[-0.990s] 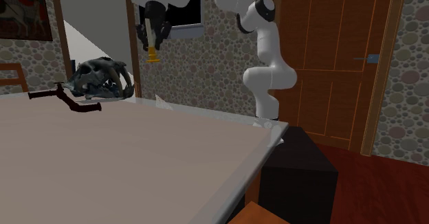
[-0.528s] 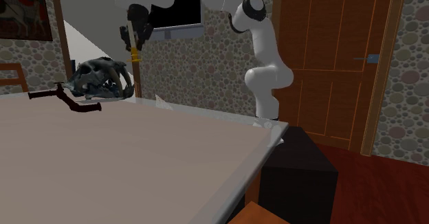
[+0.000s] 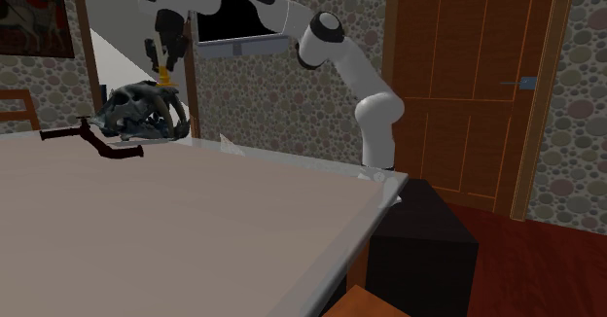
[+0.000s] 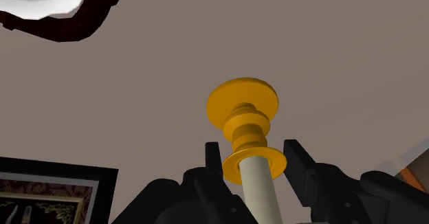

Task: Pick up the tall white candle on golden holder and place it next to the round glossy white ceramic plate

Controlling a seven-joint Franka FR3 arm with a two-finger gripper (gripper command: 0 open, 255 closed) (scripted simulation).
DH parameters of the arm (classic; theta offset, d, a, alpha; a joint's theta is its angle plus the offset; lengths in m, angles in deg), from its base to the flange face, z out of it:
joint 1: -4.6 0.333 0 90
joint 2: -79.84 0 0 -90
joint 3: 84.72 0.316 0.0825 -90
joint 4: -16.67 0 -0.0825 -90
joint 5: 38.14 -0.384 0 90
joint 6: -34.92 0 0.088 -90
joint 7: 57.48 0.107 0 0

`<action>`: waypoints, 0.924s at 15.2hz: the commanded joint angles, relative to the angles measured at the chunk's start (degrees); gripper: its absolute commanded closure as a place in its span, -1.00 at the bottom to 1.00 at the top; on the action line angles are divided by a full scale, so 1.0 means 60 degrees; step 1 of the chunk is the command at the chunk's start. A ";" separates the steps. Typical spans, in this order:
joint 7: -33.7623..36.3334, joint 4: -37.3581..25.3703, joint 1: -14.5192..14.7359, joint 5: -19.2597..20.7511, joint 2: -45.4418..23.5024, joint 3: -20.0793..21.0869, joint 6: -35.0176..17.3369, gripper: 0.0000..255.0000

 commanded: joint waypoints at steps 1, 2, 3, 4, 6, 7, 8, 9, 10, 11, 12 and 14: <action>-0.0195 -0.2177 0.1349 0.0666 0.0975 -0.0663 0.0985 1.00; -0.0247 -0.2701 0.1664 0.0790 0.1178 -0.0798 0.1214 1.00; -0.0251 -0.2256 0.1413 0.0714 0.1081 -0.0725 0.0959 1.00; -0.0259 -0.1866 0.1195 0.0655 0.1003 -0.0660 0.0728 1.00; -0.0285 -0.1198 0.0831 0.0559 0.0883 -0.0560 0.0315 1.00; -0.0300 -0.0903 0.0675 0.0521 0.0836 -0.0518 0.0126 1.00; -0.0317 -0.0629 0.0532 0.0488 0.0796 -0.0482 -0.0054 1.00; -0.0334 -0.0372 0.0401 0.0460 0.0761 -0.0451 -0.0227 1.00; -0.0352 -0.0129 0.0280 0.0436 0.0732 -0.0423 -0.0394 1.00; -0.0370 0.0101 0.0167 0.0415 0.0707 -0.0399 -0.0555 1.00; -0.0389 0.0320 0.0063 0.0398 0.0687 -0.0377 -0.0711 1.00; -0.0426 0.0727 -0.0126 0.0372 0.0657 -0.0343 -0.1010 1.00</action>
